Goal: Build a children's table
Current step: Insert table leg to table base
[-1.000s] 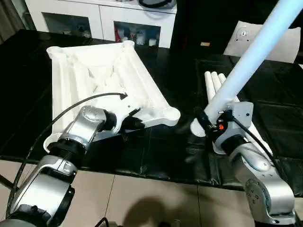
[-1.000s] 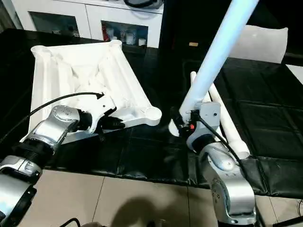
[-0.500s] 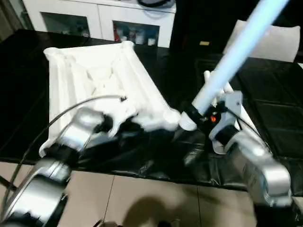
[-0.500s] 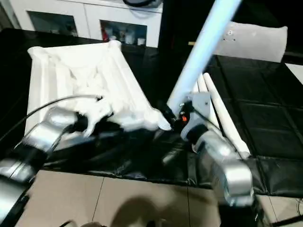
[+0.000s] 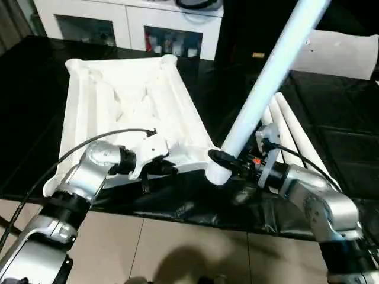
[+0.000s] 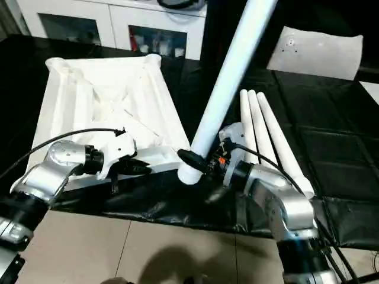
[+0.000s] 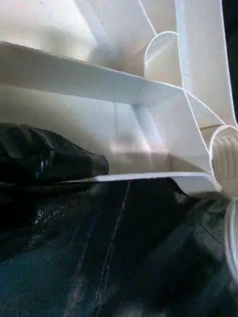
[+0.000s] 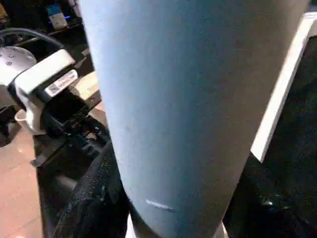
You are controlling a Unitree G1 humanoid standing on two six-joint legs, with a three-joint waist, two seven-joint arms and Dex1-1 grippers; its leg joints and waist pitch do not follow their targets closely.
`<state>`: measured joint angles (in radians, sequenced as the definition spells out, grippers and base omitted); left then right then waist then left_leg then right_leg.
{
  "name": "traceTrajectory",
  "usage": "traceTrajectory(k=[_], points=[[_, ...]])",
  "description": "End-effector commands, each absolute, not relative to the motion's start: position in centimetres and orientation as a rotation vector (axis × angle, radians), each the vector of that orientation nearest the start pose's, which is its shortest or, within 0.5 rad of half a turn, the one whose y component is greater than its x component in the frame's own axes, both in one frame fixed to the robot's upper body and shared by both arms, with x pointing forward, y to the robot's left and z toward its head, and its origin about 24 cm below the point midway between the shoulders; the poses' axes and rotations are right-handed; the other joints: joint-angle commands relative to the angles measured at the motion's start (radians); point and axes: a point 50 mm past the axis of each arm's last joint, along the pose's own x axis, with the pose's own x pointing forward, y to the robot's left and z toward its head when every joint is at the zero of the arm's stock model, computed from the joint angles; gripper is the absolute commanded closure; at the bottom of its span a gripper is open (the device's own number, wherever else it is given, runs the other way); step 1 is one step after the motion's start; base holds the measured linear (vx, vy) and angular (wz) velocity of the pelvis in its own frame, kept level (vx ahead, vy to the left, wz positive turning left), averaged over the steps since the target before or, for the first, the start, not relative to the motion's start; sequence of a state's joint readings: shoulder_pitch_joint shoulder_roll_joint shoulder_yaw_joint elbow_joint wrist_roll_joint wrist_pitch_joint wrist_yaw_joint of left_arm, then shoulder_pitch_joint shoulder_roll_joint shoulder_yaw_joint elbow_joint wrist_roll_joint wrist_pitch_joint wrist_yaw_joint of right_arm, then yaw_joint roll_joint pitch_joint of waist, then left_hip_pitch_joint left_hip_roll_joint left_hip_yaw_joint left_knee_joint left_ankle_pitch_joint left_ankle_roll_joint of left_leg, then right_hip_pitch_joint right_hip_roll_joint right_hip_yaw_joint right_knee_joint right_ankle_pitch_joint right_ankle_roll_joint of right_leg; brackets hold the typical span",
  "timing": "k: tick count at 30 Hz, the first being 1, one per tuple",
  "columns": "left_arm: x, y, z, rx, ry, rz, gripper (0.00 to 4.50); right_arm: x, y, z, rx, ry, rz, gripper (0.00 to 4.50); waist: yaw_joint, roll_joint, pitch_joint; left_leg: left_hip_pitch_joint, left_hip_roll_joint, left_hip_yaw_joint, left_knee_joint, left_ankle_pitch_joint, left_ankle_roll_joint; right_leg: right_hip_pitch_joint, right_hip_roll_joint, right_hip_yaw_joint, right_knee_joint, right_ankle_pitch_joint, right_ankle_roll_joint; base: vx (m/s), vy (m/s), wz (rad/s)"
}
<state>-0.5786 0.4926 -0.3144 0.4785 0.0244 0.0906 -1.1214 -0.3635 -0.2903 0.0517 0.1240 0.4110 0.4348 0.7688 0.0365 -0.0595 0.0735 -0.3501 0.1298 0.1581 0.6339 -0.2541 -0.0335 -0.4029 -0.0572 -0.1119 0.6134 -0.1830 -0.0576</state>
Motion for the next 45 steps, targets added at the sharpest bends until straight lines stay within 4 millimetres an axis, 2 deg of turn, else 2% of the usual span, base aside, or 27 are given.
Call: traceTrajectory(k=[1, 8, 11, 14, 15, 16, 23, 25, 32, 36, 45], points=[[31.4, 14.6, 8.2, 0.56, 0.33, -1.306, 4.5, 30.9, -14.0, 8.9, 0.121, 0.161, 0.866, 2.55, 0.002, -0.001, -0.081, -0.001, 0.112, -0.035, -0.073, 0.123, 0.104, 0.069, -0.135, 0.087, -0.05, -0.087, -0.221, 0.0, 0.0, 0.0], [30.7, 14.4, 8.4, 0.501, 0.329, -1.358, 4.5, 31.4, -13.8, 9.5, 0.07, 0.127, 0.896, 2.55, 0.008, -0.002, -0.082, 0.005, 0.113, -0.032, -0.071, 0.15, 0.131, 0.066, -0.132, 0.088, -0.043, -0.036, -0.236, 0.0, 0.0, 0.0], [30.7, 14.4, 8.2, 0.493, 0.331, -1.347, 4.5, 31.3, -13.6, 9.4, 0.061, 0.135, 0.917, 2.55, 0.007, -0.006, -0.081, 0.002, 0.112, -0.032, -0.072, 0.133, 0.129, 0.069, -0.132, 0.088, -0.048, -0.065, -0.23, 0.0, 0.0, 0.0], [31.0, 14.6, 8.2, 0.473, 0.322, -1.302, 4.5, 30.9, -13.2, 9.2, 0.04, 0.134, 0.954, 2.55, 0.008, -0.004, -0.08, 0.0, 0.11, -0.031, -0.072, 0.113, 0.122, 0.07, -0.132, 0.088, -0.053, -0.1, -0.218, 0.0, 0.0, 0.0], [31.0, 14.6, 8.2, 0.472, 0.323, -1.3, 4.5, 30.8, -13.1, 9.1, 0.032, 0.135, 0.958, 2.55, 0.01, 0.002, -0.08, 0.0, 0.111, -0.032, -0.072, 0.108, 0.114, 0.07, -0.132, 0.088, -0.054, -0.11, -0.213, 0.0, 0.0, 0.0], [30.9, 14.7, 8.2, 0.474, 0.323, -1.3, 4.5, 30.8, -13.1, 9.0, 0.024, 0.134, 0.957, 2.55, 0.009, -0.001, -0.081, 0.001, 0.111, -0.032, -0.072, 0.107, 0.111, 0.07, -0.131, 0.088, -0.054, -0.11, -0.21, 0.0, 0.0, 0.0], [30.8, 14.9, 8.3, 0.466, 0.328, -1.301, 4.5, 30.9, -13.2, 8.5, -0.022, 0.143, 0.946, 2.55, 0.008, 0.001, -0.081, 0.0, 0.111, -0.033, -0.073, 0.108, 0.103, 0.07, -0.131, 0.089, -0.052, -0.094, -0.215, 0.0, 0.0, 0.0], [30.7, 14.8, 8.4, 0.465, 0.329, -1.312, 4.5, 31.0, -13.3, 8.2, -0.023, 0.158, 0.943, 2.55, 0.007, -0.002, -0.082, 0.0, 0.11, -0.032, -0.072, 0.113, 0.109, 0.071, -0.13, 0.089, -0.051, -0.085, -0.221, 0.0, 0.0, 0.0], [30.7, 14.8, 8.4, 0.432, 0.328, -1.305, 4.5, 31.0, -13.3, 7.6, -0.054, 0.192, 0.951, 2.55, 0.005, -0.002, -0.08, 0.0, 0.11, -0.032, -0.072, 0.116, 0.123, 0.069, -0.129, 0.088, -0.051, -0.09, -0.22, 0.0, 0.0, 0.0], [30.9, 14.7, 8.4, 0.411, 0.322, -1.303, 4.5, 31.1, -13.2, 7.5, -0.032, 0.192, 0.955, 2.55, 0.005, -0.002, -0.079, 0.0, 0.11, -0.032, -0.072, 0.115, 0.127, 0.069, -0.129, 0.088, -0.052, -0.093, -0.22, 0.0, 0.0, 0.0], [31.1, 14.5, 8.7, 0.374, 0.293, -1.29, 4.5, 31.9, -13.4, 8.2, 0.16, 0.151, 0.898, 2.55, 0.004, 0.001, -0.081, 0.001, 0.112, -0.033, -0.071, 0.122, 0.132, 0.07, -0.131, 0.088, -0.049, -0.076, -0.232, 0.0, 0.0, 0.0]])
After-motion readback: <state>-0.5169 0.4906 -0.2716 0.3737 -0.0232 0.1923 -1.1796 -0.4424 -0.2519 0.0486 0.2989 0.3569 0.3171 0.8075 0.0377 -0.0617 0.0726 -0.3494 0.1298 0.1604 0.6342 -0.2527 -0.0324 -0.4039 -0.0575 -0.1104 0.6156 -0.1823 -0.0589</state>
